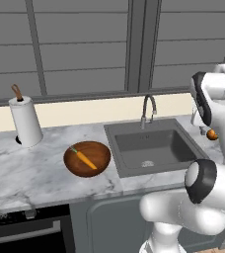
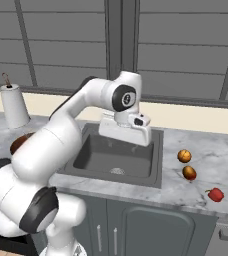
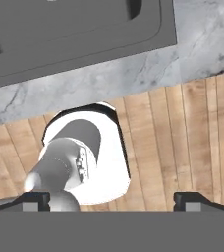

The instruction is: There is a mixed pile of frozen fruits and vegetables on the counter. Locate all the frozen vegetables and place the items in a bowl on the counter. Take all the frozen fruits and defrost them in a running sink.

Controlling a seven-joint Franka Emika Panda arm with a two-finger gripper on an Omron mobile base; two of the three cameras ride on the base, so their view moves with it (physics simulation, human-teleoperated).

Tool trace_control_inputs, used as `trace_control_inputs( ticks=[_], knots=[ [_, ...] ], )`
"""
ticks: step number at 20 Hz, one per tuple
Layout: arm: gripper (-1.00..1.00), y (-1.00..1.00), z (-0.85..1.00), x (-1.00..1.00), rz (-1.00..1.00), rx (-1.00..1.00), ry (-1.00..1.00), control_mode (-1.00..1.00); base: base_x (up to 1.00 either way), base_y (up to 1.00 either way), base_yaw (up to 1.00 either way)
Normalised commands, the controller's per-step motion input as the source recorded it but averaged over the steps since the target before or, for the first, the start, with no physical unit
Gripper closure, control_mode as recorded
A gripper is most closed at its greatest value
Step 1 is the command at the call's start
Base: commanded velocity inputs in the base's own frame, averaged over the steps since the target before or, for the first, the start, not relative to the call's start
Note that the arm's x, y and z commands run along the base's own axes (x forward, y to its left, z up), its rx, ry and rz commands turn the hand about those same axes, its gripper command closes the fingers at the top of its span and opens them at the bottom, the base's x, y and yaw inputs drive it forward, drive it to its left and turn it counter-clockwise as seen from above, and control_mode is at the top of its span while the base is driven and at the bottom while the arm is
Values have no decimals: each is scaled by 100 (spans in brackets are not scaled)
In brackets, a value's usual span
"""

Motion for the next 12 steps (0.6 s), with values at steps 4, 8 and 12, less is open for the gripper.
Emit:
trace_control_inputs(
  ticks=[4, 8, 12],
  knots=[
    [-100, -49, -13, 8, -1, 0, 6, -100, 0, 0, 0],
    [-100, -56, -17, 37, 0, 0, 5, -100, 0, 0, 0],
    [-100, -55, -13, 29, -1, 0, 11, -100, 0, 0, 0]
  ],
)
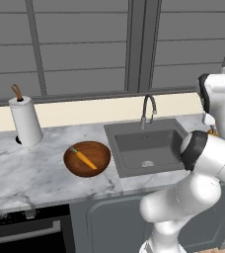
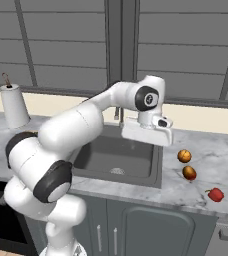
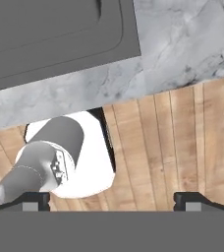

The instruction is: There is a mixed pile of frozen fruits and vegetables on the counter. Locate all the frozen vegetables and place the items in a bowl on the counter. Take all the frozen fruits and defrost them in a running sink.

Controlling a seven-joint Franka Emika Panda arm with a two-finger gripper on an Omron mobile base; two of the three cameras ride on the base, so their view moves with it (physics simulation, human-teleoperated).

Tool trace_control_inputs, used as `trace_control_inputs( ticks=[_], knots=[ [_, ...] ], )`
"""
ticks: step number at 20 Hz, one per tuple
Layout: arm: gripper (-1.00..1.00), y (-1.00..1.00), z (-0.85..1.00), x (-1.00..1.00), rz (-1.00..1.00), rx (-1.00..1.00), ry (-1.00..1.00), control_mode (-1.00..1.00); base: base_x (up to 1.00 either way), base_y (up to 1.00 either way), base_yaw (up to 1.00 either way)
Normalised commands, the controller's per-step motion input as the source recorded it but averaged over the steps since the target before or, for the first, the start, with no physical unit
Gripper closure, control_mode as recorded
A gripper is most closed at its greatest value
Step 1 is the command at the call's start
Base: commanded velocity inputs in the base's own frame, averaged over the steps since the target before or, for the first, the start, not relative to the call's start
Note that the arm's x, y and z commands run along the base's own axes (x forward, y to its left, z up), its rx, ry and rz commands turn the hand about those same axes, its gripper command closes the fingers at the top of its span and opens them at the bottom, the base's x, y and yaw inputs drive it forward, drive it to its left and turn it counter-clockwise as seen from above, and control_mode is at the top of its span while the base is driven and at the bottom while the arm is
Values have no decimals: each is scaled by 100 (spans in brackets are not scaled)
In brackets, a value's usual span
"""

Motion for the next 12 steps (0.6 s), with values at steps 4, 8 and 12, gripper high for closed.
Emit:
trace_control_inputs(
  ticks=[4, 8, 12],
  knots=[
    [-100, -64, -16, -14, -7, 0, 11, -100, 0, 0, 0],
    [-100, -74, -17, -32, -7, 0, 7, -100, 0, 0, 0],
    [-100, -83, -9, -12, -2, 0, 6, -100, 0, 0, 0]
  ],
)
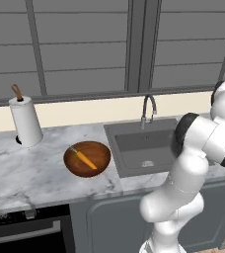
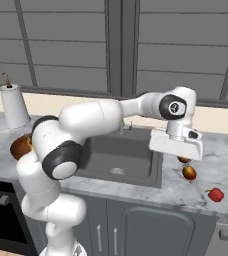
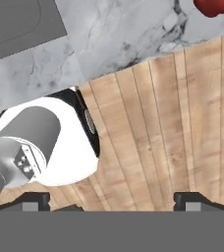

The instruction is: There is a mixed pile of frozen fruits and vegetables on the counter. Locate all the frozen vegetables and place the items in a bowl on the counter. Take all the frozen fruits and defrost them in a running sink.

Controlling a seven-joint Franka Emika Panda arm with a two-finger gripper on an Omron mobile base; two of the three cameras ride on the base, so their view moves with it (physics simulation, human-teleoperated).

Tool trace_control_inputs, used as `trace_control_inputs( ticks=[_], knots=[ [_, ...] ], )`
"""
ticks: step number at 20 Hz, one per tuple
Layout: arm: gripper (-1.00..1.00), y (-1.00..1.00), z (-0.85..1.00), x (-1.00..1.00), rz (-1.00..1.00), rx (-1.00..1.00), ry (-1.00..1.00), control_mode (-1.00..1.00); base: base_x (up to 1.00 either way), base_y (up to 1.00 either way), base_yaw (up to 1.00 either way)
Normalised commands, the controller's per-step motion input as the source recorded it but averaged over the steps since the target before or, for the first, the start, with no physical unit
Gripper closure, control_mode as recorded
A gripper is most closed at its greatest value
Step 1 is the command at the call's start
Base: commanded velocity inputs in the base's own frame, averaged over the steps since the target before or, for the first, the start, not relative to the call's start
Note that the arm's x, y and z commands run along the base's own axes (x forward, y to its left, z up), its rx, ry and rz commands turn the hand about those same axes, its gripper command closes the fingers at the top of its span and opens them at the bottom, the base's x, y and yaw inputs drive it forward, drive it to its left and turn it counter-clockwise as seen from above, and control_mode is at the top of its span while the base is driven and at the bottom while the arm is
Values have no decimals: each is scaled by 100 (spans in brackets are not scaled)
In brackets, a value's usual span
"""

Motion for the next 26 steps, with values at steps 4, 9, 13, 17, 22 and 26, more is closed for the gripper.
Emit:
trace_control_inputs(
  ticks=[4, 9, 13, 17, 22, 26],
  knots=[
    [-100, -81, -8, 0, 0, 0, 1, -100, 0, 0, 0],
    [-100, -68, -19, 3, 4, 4, -14, -100, 0, 0, 0],
    [-100, -72, -50, 2, 0, 8, -26, -100, 0, 0, 0],
    [-100, -37, -22, 48, 3, 2, 1, -100, 0, 0, 0],
    [-100, -41, -20, 48, 0, 0, 5, -100, 0, 0, 0],
    [-100, -15, -34, 16, 2, 0, -19, -100, 0, 0, 0]
  ],
)
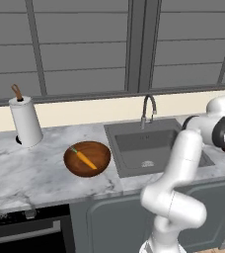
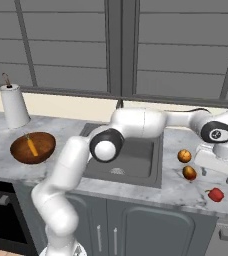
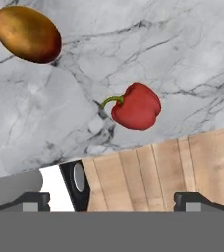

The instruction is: There is a mixed pile of frozen fruits and vegetables on the counter. Locate all the frozen vegetables and place the items in a bowl on the counter. Take all the frozen fruits and defrost them in a running sink.

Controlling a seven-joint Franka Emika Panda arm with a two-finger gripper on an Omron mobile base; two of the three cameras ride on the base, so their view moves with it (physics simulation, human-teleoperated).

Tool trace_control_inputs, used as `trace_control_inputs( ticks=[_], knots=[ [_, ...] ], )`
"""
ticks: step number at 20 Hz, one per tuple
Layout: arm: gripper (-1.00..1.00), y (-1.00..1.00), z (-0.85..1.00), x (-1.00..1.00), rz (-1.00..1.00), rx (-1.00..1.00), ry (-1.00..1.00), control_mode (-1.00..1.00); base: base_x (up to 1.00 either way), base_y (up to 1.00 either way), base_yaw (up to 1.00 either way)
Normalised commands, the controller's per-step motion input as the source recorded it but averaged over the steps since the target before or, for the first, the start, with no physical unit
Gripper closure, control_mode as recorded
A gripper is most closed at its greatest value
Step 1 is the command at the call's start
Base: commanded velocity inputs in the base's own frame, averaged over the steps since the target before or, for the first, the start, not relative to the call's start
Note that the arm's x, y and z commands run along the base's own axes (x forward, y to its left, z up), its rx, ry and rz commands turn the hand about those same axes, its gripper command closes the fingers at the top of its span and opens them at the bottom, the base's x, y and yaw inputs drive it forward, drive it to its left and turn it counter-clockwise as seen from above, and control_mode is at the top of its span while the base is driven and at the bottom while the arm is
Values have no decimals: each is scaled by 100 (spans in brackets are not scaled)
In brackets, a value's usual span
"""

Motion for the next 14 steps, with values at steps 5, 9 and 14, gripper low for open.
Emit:
trace_control_inputs(
  ticks=[5, 9, 14],
  knots=[
    [-100, -1, -21, 31, 4, -9, -16, -100, 0, 0, 0],
    [-100, 32, -42, 0, 3, -46, -9, -100, 0, 0, 0],
    [-100, 64, -46, 7, 6, -50, 2, -100, 0, 0, 0]
  ],
)
